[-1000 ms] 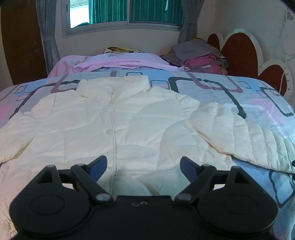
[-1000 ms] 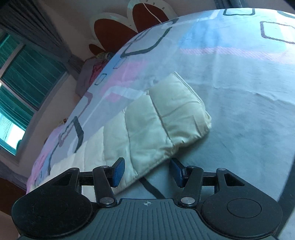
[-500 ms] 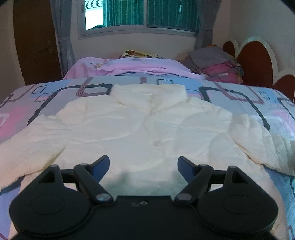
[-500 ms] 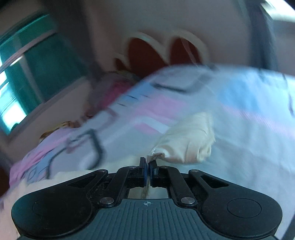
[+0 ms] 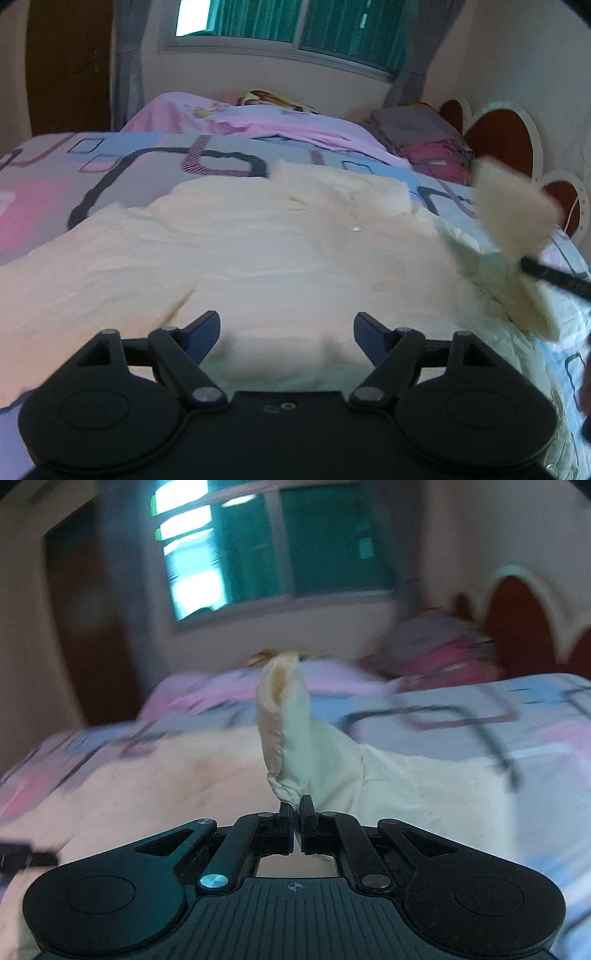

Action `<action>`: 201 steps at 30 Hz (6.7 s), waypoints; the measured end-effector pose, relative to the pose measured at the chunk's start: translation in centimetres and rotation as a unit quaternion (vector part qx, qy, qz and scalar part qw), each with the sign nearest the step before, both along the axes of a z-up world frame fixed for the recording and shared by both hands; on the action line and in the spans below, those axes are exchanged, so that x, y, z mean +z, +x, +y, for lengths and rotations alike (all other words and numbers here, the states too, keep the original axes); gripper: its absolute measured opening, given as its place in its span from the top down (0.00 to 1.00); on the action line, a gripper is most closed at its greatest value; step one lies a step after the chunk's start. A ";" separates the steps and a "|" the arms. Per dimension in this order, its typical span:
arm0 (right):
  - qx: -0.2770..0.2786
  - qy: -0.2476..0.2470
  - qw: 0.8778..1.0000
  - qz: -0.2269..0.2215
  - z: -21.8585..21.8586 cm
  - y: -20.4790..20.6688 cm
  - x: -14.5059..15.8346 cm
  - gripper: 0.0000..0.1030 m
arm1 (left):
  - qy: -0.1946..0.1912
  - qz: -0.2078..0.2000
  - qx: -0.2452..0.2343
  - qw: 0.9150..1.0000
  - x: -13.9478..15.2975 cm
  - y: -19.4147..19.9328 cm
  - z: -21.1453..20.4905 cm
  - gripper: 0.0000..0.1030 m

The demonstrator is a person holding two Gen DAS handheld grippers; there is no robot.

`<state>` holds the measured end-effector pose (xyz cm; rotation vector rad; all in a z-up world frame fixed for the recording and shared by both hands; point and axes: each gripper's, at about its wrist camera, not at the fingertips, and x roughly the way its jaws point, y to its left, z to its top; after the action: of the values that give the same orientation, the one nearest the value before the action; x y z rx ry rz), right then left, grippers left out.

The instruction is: Fold large clothes

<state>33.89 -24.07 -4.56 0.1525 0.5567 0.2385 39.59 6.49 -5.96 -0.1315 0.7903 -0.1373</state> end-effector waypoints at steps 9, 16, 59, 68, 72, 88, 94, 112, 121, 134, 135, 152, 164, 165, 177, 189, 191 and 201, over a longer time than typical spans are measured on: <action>0.117 -0.014 0.990 0.079 10.4 2.2 -6.8 0.97 | -0.030 0.026 0.012 0.999 -1.4 -0.6 3.6 0.14; 0.095 -0.022 0.994 0.039 7.6 -0.1 -4.7 0.46 | -0.079 0.034 -0.005 0.996 -2.7 1.1 2.9 0.03; -0.068 -0.066 0.992 0.086 -10.8 0.9 -7.3 0.52 | -0.033 0.038 0.008 0.999 -5.4 5.7 2.1 0.93; -0.048 -0.028 0.997 0.052 -13.5 -3.0 -4.4 0.72 | -0.017 0.043 0.017 0.999 -5.1 5.2 2.7 0.74; -0.067 0.046 0.996 0.040 -15.4 0.1 -2.0 0.74 | 0.001 -0.007 0.022 1.000 -2.9 4.8 3.0 0.33; -0.042 0.006 0.989 0.138 -14.3 14.7 -7.6 0.68 | -0.023 0.022 0.028 0.999 -6.4 9.7 2.2 0.92; -0.072 -0.031 0.992 0.103 -14.3 13.3 -5.6 0.67 | 0.013 0.021 0.035 0.999 -5.3 9.1 2.7 0.52; -0.043 -0.082 0.990 0.107 -11.1 12.9 -5.2 0.68 | 0.073 0.002 -0.038 0.997 -4.8 9.9 -3.0 0.49; -0.007 -0.106 0.990 0.096 -8.2 5.4 -3.7 0.68 | 0.074 -0.027 -0.053 0.995 -3.0 5.1 -5.0 0.42; -0.047 -0.116 0.989 0.078 -8.5 2.1 -3.1 0.13 | 0.077 -0.022 -0.009 0.997 -3.7 2.9 -3.2 0.01; -0.044 -0.110 0.991 0.056 -8.8 0.6 -2.4 0.13 | 0.076 -0.034 0.005 0.996 -3.2 1.7 -2.2 0.01; -0.146 -0.016 0.981 0.129 -9.9 -5.6 -2.6 0.47 | -0.154 -0.021 0.365 0.918 -6.1 -15.5 26.1 0.42; -0.152 -0.008 0.983 0.108 -5.8 -4.2 0.4 0.47 | -0.274 -0.110 0.418 0.859 -6.2 -12.9 32.2 0.97; -0.149 -0.012 0.983 0.104 -5.5 -4.2 0.6 0.47 | -0.260 -0.128 0.403 0.868 -4.8 -12.3 31.6 0.97; -0.150 -0.002 0.985 0.088 -7.0 -3.8 1.0 0.47 | -0.175 -0.180 0.099 0.963 6.2 -0.5 11.4 0.97; -0.183 0.049 0.978 0.083 -15.4 -4.3 0.9 0.47 | -0.088 -0.093 -0.113 0.985 2.4 7.1 -12.2 0.97; -0.192 0.057 0.976 0.087 -16.9 -4.6 0.6 0.47 | -0.063 -0.077 -0.131 0.986 0.9 7.8 -14.9 0.97; -0.195 0.107 0.971 0.093 -20.8 -5.5 -0.3 0.10 | 0.001 -0.022 -0.225 0.974 -5.4 5.1 -21.9 0.26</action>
<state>28.35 -44.89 -4.86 0.4921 0.6733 -0.1020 44.66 -15.40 -11.37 0.0546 0.7652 -0.5660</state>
